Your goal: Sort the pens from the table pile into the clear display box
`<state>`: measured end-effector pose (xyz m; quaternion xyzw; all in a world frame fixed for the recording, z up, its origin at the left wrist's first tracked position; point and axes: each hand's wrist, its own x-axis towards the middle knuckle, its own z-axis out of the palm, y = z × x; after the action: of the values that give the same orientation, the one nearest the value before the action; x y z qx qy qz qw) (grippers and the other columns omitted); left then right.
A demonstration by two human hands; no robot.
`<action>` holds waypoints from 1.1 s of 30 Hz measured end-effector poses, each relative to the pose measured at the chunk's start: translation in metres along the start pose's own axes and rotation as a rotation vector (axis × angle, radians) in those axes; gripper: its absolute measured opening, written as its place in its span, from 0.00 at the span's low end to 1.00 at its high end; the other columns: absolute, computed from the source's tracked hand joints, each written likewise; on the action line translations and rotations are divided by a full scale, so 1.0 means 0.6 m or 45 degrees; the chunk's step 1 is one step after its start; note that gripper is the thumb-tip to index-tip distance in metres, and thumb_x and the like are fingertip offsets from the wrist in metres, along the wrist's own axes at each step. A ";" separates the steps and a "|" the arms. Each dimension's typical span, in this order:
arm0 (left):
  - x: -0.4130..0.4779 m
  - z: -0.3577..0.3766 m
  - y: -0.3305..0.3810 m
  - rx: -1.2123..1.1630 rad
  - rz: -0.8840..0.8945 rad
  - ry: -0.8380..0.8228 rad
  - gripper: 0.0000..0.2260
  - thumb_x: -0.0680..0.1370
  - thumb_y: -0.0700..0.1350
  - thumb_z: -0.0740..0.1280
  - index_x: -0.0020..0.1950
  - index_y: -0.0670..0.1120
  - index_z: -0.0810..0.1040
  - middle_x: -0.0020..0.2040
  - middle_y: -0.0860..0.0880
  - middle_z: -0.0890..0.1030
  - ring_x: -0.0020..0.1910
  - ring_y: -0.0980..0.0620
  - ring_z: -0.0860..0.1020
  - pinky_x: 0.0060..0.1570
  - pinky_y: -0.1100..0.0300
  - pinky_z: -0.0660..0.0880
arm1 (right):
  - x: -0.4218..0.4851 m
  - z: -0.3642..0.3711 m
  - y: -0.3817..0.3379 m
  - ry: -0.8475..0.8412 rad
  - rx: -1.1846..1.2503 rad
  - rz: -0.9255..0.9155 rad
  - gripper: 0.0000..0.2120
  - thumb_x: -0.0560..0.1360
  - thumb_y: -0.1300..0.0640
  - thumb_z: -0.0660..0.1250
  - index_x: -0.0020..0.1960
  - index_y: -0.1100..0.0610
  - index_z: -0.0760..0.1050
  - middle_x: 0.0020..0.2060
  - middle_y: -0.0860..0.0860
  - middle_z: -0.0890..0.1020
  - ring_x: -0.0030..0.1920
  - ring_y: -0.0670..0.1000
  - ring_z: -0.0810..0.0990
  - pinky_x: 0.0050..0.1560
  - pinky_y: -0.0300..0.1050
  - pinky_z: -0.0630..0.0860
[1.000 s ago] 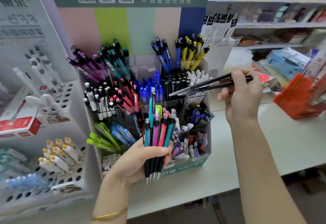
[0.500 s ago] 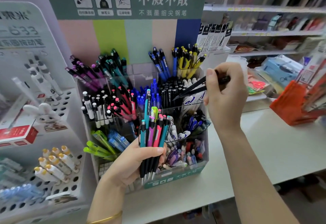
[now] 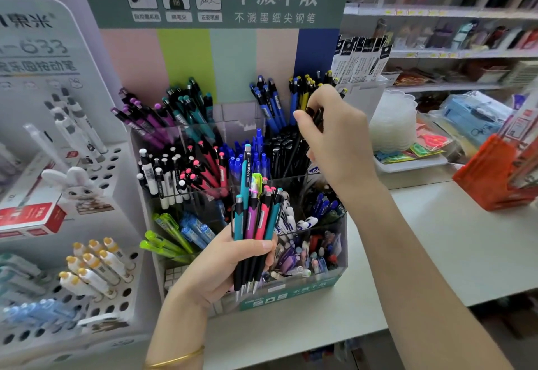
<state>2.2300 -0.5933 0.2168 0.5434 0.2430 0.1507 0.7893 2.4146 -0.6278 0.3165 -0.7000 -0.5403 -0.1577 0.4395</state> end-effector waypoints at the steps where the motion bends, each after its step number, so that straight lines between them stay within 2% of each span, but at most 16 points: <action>1: 0.000 0.000 0.000 -0.002 -0.002 0.003 0.22 0.62 0.46 0.74 0.50 0.37 0.75 0.40 0.43 0.77 0.36 0.50 0.77 0.38 0.60 0.76 | -0.002 0.000 -0.003 0.005 -0.030 -0.012 0.07 0.78 0.57 0.65 0.46 0.60 0.69 0.32 0.54 0.76 0.31 0.58 0.78 0.37 0.56 0.76; 3: 0.000 0.000 0.000 0.004 -0.004 0.004 0.22 0.62 0.46 0.74 0.51 0.37 0.75 0.40 0.43 0.77 0.36 0.50 0.77 0.38 0.60 0.76 | -0.014 0.000 -0.006 0.016 -0.044 -0.048 0.07 0.78 0.56 0.65 0.46 0.59 0.69 0.31 0.53 0.76 0.30 0.58 0.79 0.37 0.55 0.77; 6: -0.001 0.000 0.002 0.023 0.004 -0.003 0.21 0.64 0.44 0.74 0.51 0.36 0.74 0.40 0.43 0.77 0.36 0.50 0.77 0.37 0.61 0.76 | -0.026 0.008 -0.003 0.030 0.034 -0.067 0.08 0.79 0.56 0.64 0.48 0.61 0.71 0.32 0.51 0.75 0.29 0.54 0.78 0.32 0.51 0.77; 9: -0.001 0.002 0.006 0.042 0.012 -0.003 0.16 0.67 0.40 0.71 0.51 0.35 0.74 0.38 0.45 0.77 0.35 0.51 0.76 0.36 0.61 0.75 | -0.015 0.018 0.014 0.093 0.001 -0.185 0.09 0.78 0.56 0.65 0.48 0.63 0.75 0.32 0.50 0.76 0.31 0.48 0.74 0.34 0.38 0.72; 11: -0.003 0.002 0.008 0.042 0.019 -0.007 0.15 0.68 0.40 0.69 0.51 0.35 0.74 0.37 0.46 0.77 0.34 0.51 0.76 0.35 0.62 0.75 | -0.005 0.015 0.026 0.051 0.025 -0.226 0.09 0.77 0.57 0.65 0.49 0.64 0.77 0.35 0.52 0.79 0.34 0.47 0.73 0.37 0.34 0.69; 14: -0.005 0.000 0.009 0.032 0.026 -0.004 0.15 0.69 0.39 0.69 0.52 0.35 0.74 0.36 0.47 0.77 0.34 0.52 0.76 0.35 0.63 0.75 | -0.002 0.003 0.034 -0.008 0.091 -0.268 0.08 0.77 0.59 0.66 0.50 0.63 0.78 0.39 0.51 0.80 0.35 0.48 0.75 0.40 0.38 0.72; 16: -0.004 -0.001 0.009 0.038 0.024 0.002 0.15 0.69 0.40 0.69 0.53 0.35 0.74 0.35 0.46 0.77 0.34 0.52 0.76 0.35 0.63 0.74 | -0.004 0.000 0.031 -0.026 0.122 -0.273 0.07 0.77 0.60 0.65 0.50 0.64 0.78 0.39 0.53 0.79 0.30 0.49 0.74 0.37 0.42 0.75; 21: -0.001 -0.001 0.009 0.064 0.022 -0.016 0.12 0.70 0.40 0.69 0.50 0.36 0.75 0.36 0.46 0.77 0.35 0.52 0.76 0.35 0.63 0.74 | -0.002 -0.004 0.020 -0.062 0.117 -0.292 0.08 0.77 0.60 0.63 0.49 0.65 0.77 0.40 0.58 0.78 0.31 0.54 0.75 0.34 0.51 0.78; 24: 0.001 0.000 0.009 0.057 0.023 -0.019 0.10 0.70 0.40 0.69 0.48 0.37 0.75 0.38 0.45 0.76 0.35 0.51 0.76 0.36 0.63 0.74 | 0.004 -0.009 0.015 -0.090 0.120 -0.277 0.09 0.77 0.59 0.62 0.49 0.65 0.76 0.40 0.58 0.77 0.32 0.55 0.75 0.34 0.50 0.77; 28: 0.004 0.004 0.008 0.034 -0.008 0.016 0.15 0.68 0.41 0.70 0.51 0.37 0.75 0.38 0.44 0.78 0.37 0.50 0.77 0.37 0.61 0.76 | -0.005 0.005 0.020 -0.125 0.062 -0.246 0.09 0.78 0.58 0.61 0.49 0.64 0.75 0.40 0.56 0.77 0.32 0.52 0.75 0.36 0.53 0.78; 30: 0.005 0.005 0.008 0.025 -0.025 0.037 0.15 0.67 0.41 0.71 0.52 0.38 0.76 0.38 0.44 0.78 0.37 0.50 0.77 0.37 0.61 0.77 | -0.015 0.013 0.027 -0.087 0.082 -0.238 0.10 0.78 0.58 0.61 0.51 0.64 0.76 0.41 0.57 0.78 0.33 0.52 0.76 0.36 0.49 0.79; 33: 0.007 0.000 0.008 0.053 -0.042 0.039 0.18 0.67 0.43 0.73 0.52 0.38 0.75 0.38 0.44 0.78 0.38 0.49 0.77 0.38 0.56 0.73 | -0.025 0.024 0.039 0.004 0.018 -0.232 0.15 0.78 0.53 0.58 0.55 0.62 0.77 0.47 0.57 0.77 0.37 0.52 0.78 0.38 0.45 0.78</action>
<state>2.2337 -0.5896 0.2205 0.5534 0.2671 0.1411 0.7762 2.4260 -0.6263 0.2874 -0.6445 -0.6023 -0.1944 0.4291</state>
